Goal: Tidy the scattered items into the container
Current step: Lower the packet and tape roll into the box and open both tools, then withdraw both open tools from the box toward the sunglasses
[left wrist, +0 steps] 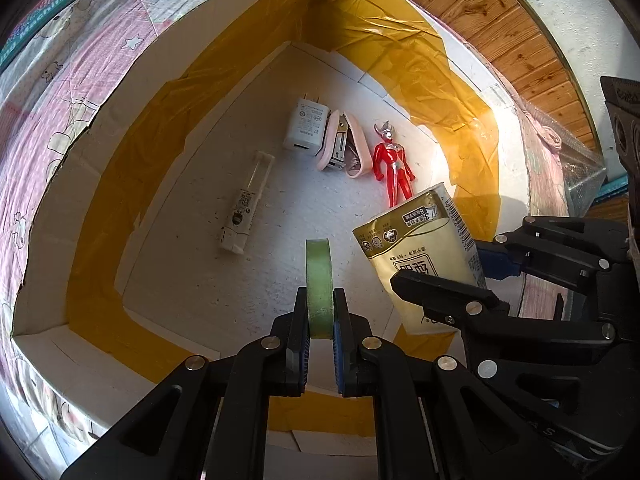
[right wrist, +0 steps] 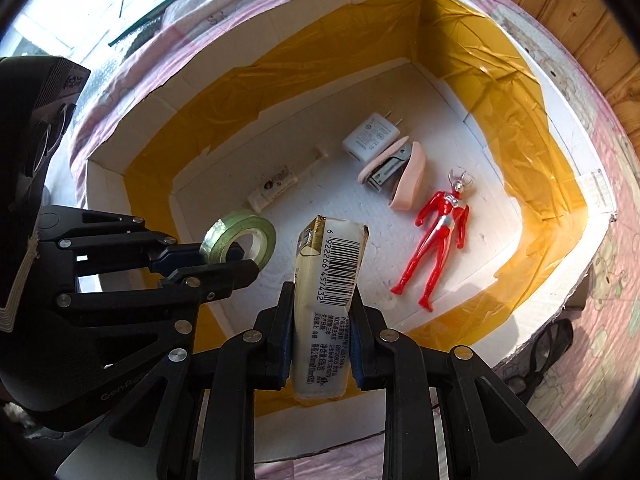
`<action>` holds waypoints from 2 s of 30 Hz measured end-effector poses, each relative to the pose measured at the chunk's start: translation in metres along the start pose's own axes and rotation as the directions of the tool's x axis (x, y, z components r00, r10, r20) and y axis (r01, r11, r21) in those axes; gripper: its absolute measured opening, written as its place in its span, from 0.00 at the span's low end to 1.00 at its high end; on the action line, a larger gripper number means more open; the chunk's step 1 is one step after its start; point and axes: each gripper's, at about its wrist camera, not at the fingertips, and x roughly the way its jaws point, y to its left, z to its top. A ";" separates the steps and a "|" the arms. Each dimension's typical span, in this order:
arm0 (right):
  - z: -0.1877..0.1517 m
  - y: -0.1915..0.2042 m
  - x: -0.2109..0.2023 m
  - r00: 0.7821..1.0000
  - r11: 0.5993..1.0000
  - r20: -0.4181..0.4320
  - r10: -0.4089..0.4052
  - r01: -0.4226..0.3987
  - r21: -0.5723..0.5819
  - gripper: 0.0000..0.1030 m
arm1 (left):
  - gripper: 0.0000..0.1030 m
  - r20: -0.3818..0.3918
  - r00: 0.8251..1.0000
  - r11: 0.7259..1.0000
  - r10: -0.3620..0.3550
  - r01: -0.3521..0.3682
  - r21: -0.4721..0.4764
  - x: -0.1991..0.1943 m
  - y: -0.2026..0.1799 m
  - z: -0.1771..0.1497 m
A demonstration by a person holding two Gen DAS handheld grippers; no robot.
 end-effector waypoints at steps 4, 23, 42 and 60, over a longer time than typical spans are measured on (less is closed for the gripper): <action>0.001 -0.005 0.001 1.000 1.000 -0.005 0.020 -0.020 0.024 0.27 | 0.10 0.007 1.000 1.000 0.016 -0.016 -0.003 -0.001 0.001 0.002; -0.066 -0.018 -0.093 0.873 0.945 0.440 0.209 -0.296 0.140 0.32 | 0.30 0.298 0.952 0.989 0.067 -0.102 0.104 -0.080 -0.018 -0.017; -0.242 -0.065 -0.053 0.686 0.723 0.691 0.229 -0.595 0.351 0.34 | 0.31 0.341 0.939 0.925 -0.049 -0.086 0.370 -0.063 -0.138 -0.118; -0.320 -0.167 -0.039 0.746 0.663 0.666 0.020 -0.509 0.550 0.37 | 0.50 0.216 0.972 0.916 -0.091 -0.003 0.401 0.023 -0.231 -0.078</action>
